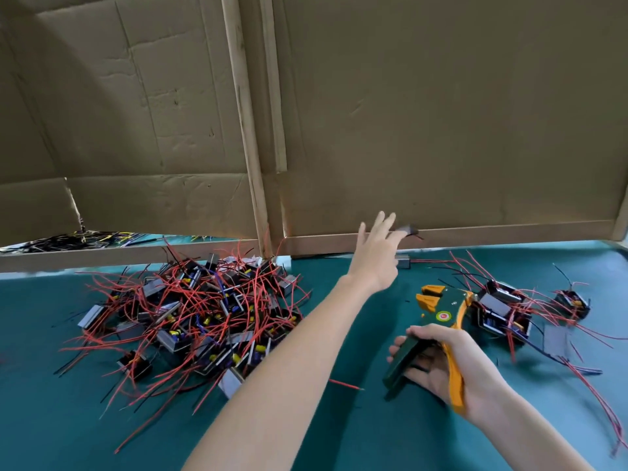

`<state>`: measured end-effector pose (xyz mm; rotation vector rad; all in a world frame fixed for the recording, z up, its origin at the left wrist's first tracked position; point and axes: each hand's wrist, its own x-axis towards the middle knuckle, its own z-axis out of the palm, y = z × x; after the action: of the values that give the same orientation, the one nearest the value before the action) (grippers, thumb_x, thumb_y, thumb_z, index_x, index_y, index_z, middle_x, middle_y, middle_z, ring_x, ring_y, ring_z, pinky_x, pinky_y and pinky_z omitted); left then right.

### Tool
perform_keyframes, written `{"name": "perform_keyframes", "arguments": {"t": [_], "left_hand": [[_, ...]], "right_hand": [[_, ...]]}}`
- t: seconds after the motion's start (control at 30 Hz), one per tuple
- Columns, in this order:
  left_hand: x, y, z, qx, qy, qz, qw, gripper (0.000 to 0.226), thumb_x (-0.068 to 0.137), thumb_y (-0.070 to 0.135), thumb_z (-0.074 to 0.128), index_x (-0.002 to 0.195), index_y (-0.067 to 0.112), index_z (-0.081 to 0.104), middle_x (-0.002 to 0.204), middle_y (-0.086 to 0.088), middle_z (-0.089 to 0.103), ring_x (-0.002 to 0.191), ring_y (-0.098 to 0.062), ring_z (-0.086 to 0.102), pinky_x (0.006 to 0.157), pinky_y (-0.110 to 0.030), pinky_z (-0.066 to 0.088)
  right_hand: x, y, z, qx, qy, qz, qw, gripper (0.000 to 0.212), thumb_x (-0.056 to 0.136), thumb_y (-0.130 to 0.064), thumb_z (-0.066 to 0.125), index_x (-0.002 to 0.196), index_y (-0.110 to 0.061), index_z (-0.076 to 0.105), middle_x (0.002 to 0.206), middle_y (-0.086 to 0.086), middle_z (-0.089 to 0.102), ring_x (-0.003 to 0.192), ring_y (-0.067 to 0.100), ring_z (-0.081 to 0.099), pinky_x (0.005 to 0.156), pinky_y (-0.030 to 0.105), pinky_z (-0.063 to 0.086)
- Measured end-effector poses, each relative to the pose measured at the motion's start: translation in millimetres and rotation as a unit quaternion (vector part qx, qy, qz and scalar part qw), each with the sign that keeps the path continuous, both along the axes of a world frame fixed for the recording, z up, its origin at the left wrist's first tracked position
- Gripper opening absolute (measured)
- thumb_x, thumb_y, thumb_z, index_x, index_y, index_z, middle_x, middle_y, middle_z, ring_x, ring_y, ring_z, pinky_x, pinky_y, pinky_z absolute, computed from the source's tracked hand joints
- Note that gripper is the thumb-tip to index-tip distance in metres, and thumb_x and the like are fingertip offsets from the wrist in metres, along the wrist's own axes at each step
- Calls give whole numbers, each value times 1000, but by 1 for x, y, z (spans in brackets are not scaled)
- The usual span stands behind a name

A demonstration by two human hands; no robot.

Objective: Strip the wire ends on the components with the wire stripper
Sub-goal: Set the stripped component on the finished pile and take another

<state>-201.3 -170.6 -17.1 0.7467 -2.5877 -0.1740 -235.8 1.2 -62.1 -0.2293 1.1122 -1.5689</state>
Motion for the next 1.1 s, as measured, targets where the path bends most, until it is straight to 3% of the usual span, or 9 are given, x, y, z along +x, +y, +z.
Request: {"name": "perform_keyframes", "arguments": {"t": [0.07, 0.17, 0.37, 0.53, 0.7, 0.77, 0.87, 0.97, 1.1], "left_hand": [[15, -2, 2, 72, 34, -23, 997, 47, 89, -9, 48, 132, 9, 54, 152, -12, 35, 144, -26, 24, 118, -34, 14], [64, -4, 19, 141, 30, 0, 990, 40, 89, -11, 43, 118, 6, 65, 125, -12, 62, 115, -23, 57, 99, -20, 38], [176, 9, 46, 268, -231, 36, 935, 27, 86, 3, 59, 91, 28, 68, 80, 12, 68, 69, -3, 65, 60, -17, 49], [176, 28, 15, 286, -239, 75, 925, 18, 86, 16, 66, 104, 21, 66, 78, 6, 66, 65, -10, 69, 61, -21, 51], [158, 37, -2, 249, -198, 91, 944, 12, 82, 16, 68, 86, 4, 66, 69, -5, 73, 54, -11, 64, 55, -18, 50], [155, 41, -2, 202, -216, 102, 950, 17, 81, 15, 65, 83, -2, 69, 71, -9, 74, 52, -12, 60, 61, -24, 55], [156, 42, 4, 141, -231, 81, 959, 16, 77, 18, 71, 88, 13, 62, 87, 1, 69, 77, -17, 62, 72, -31, 52], [155, 46, 7, 161, -252, -31, 954, 26, 76, 16, 76, 95, 24, 61, 101, 4, 54, 99, -15, 52, 85, -29, 43], [151, 53, 2, 196, -233, -98, 948, 13, 78, 8, 71, 86, 19, 70, 99, 1, 66, 97, -10, 56, 88, -33, 47]], "right_hand": [[-1, 0, 0, 2, -2, 7, 1000, 8, 89, -2, 52, 85, 2, 58, 72, 22, 68, 62, 34, 69, 53, 40, 60], [0, -1, 0, -3, -2, 13, 1000, 7, 89, -1, 52, 85, 2, 57, 72, 22, 67, 61, 34, 70, 53, 40, 60], [2, -1, -1, 4, 33, 24, 999, 8, 89, -1, 53, 84, 2, 58, 72, 22, 69, 62, 34, 70, 61, 42, 60], [3, 1, 1, -6, 26, 17, 999, 7, 89, 0, 53, 85, 3, 57, 72, 22, 68, 61, 34, 70, 55, 42, 61], [1, 1, 1, -6, 17, 14, 1000, 6, 89, -1, 53, 87, 3, 58, 72, 23, 68, 62, 35, 71, 54, 43, 60], [0, 1, 0, -6, 12, 14, 1000, 6, 89, -1, 53, 87, 3, 58, 72, 23, 68, 62, 35, 70, 54, 43, 60], [-2, 0, -2, -5, 9, 14, 1000, 6, 88, -1, 53, 86, 2, 58, 72, 23, 68, 62, 35, 70, 54, 44, 60], [-3, 0, -2, -6, 6, 15, 1000, 7, 89, -1, 53, 85, 2, 58, 72, 22, 68, 62, 35, 70, 56, 44, 60], [-3, 0, -2, -9, 4, 16, 1000, 7, 89, -1, 53, 85, 2, 58, 72, 23, 67, 62, 35, 70, 56, 45, 60]]}}
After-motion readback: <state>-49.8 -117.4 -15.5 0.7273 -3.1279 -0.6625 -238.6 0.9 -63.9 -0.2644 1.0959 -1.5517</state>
